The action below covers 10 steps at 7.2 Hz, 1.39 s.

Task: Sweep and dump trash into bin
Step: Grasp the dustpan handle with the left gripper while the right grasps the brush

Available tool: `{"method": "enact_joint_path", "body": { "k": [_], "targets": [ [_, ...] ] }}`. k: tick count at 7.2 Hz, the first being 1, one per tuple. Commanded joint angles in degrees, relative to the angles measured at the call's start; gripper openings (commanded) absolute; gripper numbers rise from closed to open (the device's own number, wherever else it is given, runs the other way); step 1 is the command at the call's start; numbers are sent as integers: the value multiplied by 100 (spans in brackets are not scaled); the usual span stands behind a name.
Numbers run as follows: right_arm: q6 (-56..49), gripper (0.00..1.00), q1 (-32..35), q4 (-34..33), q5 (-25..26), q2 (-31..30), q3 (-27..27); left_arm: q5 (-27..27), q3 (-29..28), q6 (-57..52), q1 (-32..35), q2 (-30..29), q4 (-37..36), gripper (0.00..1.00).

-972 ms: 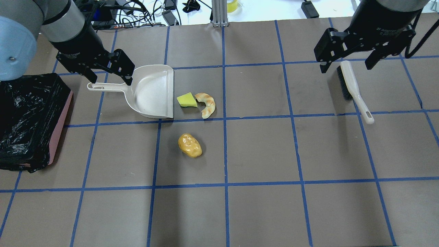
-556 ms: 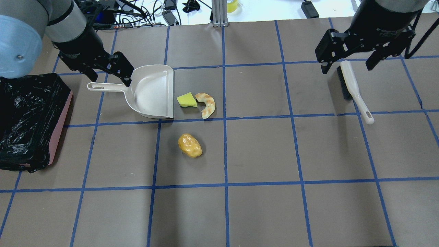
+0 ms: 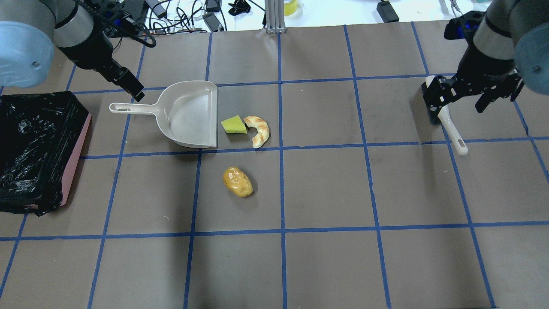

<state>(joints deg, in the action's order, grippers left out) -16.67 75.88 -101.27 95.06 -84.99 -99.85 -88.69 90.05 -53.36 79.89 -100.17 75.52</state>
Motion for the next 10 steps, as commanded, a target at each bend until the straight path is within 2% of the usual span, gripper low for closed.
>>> {"method": "enact_joint_path", "body": {
  "k": [1, 2, 4, 5, 6, 8, 10],
  "targets": [
    [-642, 99, -423, -1058, 30, 980, -201, -16, -23, -2595, -201, -554, -613, 98],
    [-653, 95, -538, -1148, 91, 1297, -201, -51, -23, -4358, -219, -896, -913, 98],
    [-662, 94, -556, -1123, 135, 1511, -192, -95, -145, -5040, -342, -1337, -934, 97],
    [-619, 90, -556, -1036, 136, 1520, -192, -374, -311, -5348, -351, -1530, -960, 96],
    [-601, 84, -574, -1026, 153, 1529, -219, -681, -383, -5456, -360, -1611, -951, 95],
    [-592, 58, -671, -965, 215, 1529, -219, -676, -304, -5343, -386, -1734, -1151, 94],
    [-566, 48, -688, -956, 224, 1529, -263, -676, -112, -5343, -483, -1743, -1249, 94]
  ]
}}
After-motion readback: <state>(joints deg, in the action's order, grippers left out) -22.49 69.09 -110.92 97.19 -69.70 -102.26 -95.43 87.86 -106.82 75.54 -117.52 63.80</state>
